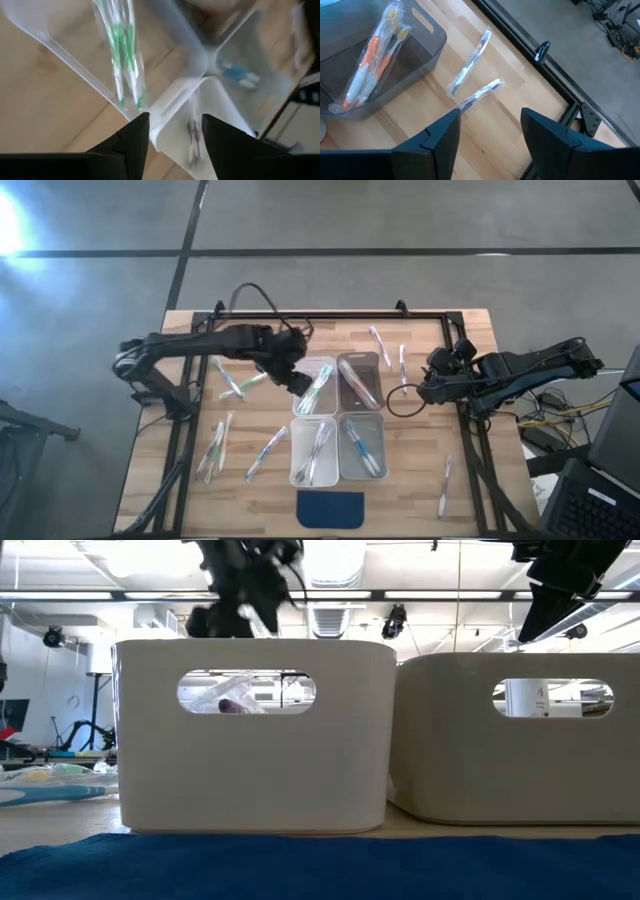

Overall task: Pick & Place Toothbrushes
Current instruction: Put the violet toothbrush into the white bin

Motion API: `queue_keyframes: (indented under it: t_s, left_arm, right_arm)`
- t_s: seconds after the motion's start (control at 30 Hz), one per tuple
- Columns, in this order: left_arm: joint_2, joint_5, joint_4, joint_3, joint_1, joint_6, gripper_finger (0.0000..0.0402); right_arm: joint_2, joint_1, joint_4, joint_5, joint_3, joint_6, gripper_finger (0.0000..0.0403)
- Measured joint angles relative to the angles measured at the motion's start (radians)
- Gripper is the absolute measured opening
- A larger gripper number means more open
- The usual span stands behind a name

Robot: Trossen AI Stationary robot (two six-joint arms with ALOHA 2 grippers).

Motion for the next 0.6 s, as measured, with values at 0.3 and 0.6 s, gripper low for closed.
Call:
queue_keyframes:
  t_s: [0.3,0.6]
  left_arm:
    - [-0.224,-0.263,-0.001,-0.002,-0.017,0.000,0.0186]
    - [-0.323,-0.648,0.000,-0.003,-0.036,0.151,0.0186]
  right_arm:
    - [0.002,-0.007,0.005,0.011,0.000,0.077,0.0200]
    - [0.032,-0.049,0.068,0.009,0.000,0.194,0.0184]
